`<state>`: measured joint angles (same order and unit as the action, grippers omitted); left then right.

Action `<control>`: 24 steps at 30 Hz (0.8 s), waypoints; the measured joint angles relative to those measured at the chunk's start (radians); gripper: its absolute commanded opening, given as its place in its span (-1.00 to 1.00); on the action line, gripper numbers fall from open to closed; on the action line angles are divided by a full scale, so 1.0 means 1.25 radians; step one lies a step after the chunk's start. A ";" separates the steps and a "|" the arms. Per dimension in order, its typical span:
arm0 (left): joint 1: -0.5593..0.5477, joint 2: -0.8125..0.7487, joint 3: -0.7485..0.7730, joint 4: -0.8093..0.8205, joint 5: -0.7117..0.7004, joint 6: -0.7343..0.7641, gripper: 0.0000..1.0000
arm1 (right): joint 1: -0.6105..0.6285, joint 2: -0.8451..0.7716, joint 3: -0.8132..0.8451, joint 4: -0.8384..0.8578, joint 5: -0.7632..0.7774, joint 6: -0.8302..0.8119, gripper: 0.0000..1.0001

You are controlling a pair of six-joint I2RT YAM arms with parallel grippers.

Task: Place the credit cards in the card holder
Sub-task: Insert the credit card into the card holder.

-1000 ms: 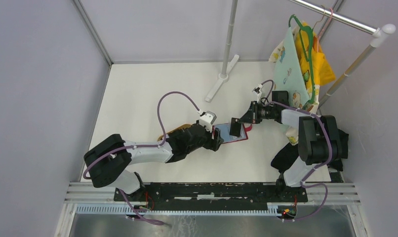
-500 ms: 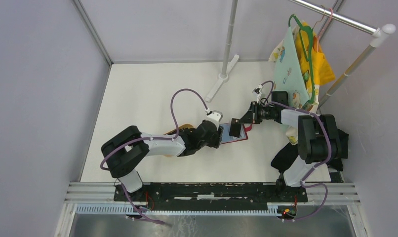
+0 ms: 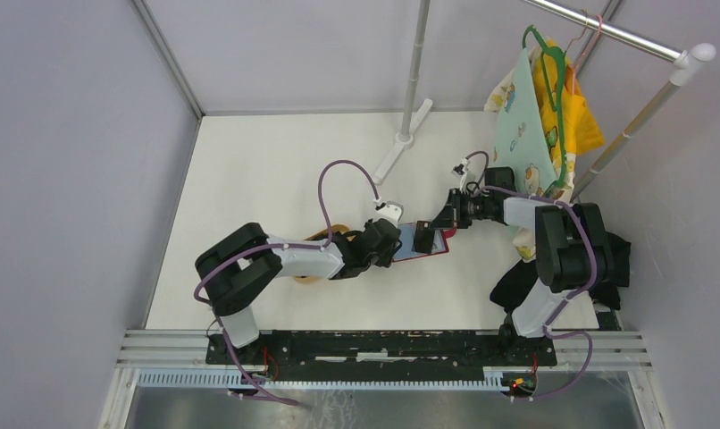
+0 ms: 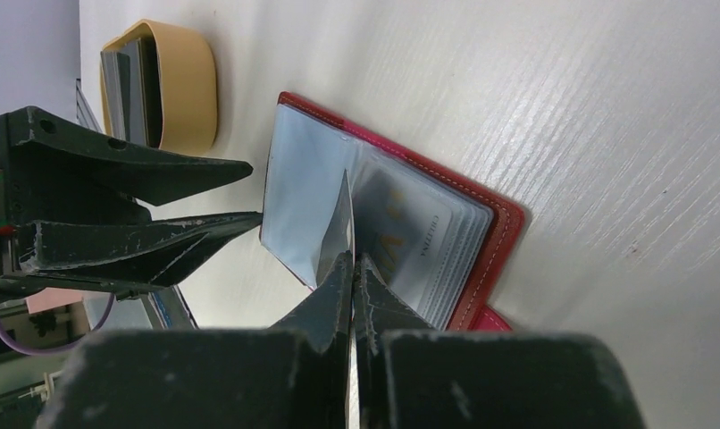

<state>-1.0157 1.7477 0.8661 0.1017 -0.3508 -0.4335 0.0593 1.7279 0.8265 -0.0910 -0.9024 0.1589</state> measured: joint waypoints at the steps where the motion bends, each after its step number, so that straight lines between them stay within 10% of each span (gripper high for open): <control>1: 0.000 0.003 0.002 -0.002 -0.002 0.000 -0.11 | 0.002 0.003 0.001 -0.003 0.005 -0.002 -1.00; 24: 0.000 0.021 0.026 -0.020 -0.011 0.000 -0.13 | 0.037 0.027 0.055 -0.077 0.088 -0.020 -0.98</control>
<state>-1.0157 1.7741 0.8986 0.0769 -0.3645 -0.4332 0.1051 1.7622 0.8948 -0.1875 -0.7925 0.1333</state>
